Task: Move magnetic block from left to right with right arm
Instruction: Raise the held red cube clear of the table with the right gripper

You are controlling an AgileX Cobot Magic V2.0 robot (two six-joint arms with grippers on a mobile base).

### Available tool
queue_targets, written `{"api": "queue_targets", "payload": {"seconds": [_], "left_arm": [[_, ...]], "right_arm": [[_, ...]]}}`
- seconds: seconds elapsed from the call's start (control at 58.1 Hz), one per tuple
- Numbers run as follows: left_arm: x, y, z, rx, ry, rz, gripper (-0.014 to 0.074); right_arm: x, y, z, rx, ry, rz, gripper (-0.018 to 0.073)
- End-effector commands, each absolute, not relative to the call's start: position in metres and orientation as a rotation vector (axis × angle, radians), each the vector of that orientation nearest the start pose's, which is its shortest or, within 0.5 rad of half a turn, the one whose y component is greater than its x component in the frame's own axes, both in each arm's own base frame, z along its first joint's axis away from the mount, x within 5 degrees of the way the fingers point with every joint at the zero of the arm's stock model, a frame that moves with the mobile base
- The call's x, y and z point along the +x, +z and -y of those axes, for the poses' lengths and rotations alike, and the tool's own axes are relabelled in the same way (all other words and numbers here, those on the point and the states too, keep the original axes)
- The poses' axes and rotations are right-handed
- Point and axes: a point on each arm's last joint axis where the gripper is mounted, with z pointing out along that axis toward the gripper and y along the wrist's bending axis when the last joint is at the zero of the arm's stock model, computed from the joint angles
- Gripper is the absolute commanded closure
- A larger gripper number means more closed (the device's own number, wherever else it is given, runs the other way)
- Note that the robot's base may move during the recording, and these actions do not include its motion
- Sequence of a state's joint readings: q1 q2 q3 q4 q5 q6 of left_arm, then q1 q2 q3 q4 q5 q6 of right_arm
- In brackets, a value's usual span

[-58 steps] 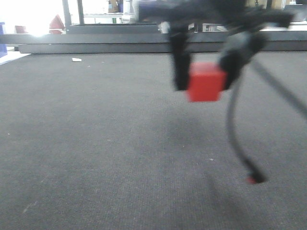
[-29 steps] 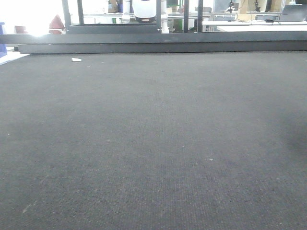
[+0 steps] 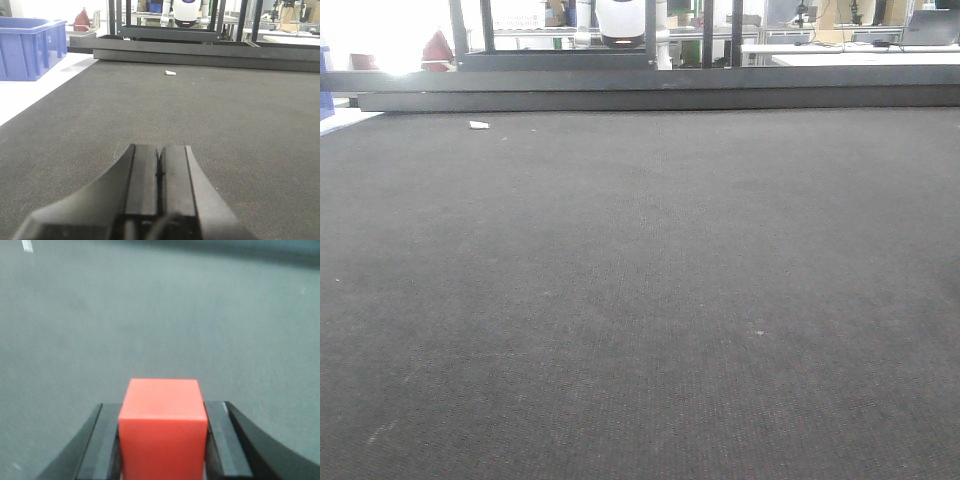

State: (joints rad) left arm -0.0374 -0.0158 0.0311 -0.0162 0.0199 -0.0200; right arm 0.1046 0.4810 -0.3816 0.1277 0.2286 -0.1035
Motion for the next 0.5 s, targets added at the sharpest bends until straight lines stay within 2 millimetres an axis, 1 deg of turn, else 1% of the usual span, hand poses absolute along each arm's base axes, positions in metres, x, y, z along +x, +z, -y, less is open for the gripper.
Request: {"api": "queue_targets", "payload": {"seconds": [0.0,0.224,0.344,0.482], "left_arm": [[0.056,0.206,0.002,0.000,-0.071,-1.440,0.0713],[0.056,0.206,0.002,0.000,-0.071,-1.440,0.0713],[0.056,0.206,0.002,0.000,-0.071,-1.440,0.0713],[0.056,0.206,0.002,0.000,-0.071,-1.440,0.0713]], "right_arm": [[0.092,0.301,-0.011,-0.028,0.154,-1.617,0.0179],[0.059,0.288,-0.007,-0.009,0.155,-1.536,0.0179],[0.051,0.283,-0.005,0.026,0.123,-1.535,0.0179],[0.048,0.284,-0.003,0.050,0.097,-1.521,0.0179]]}}
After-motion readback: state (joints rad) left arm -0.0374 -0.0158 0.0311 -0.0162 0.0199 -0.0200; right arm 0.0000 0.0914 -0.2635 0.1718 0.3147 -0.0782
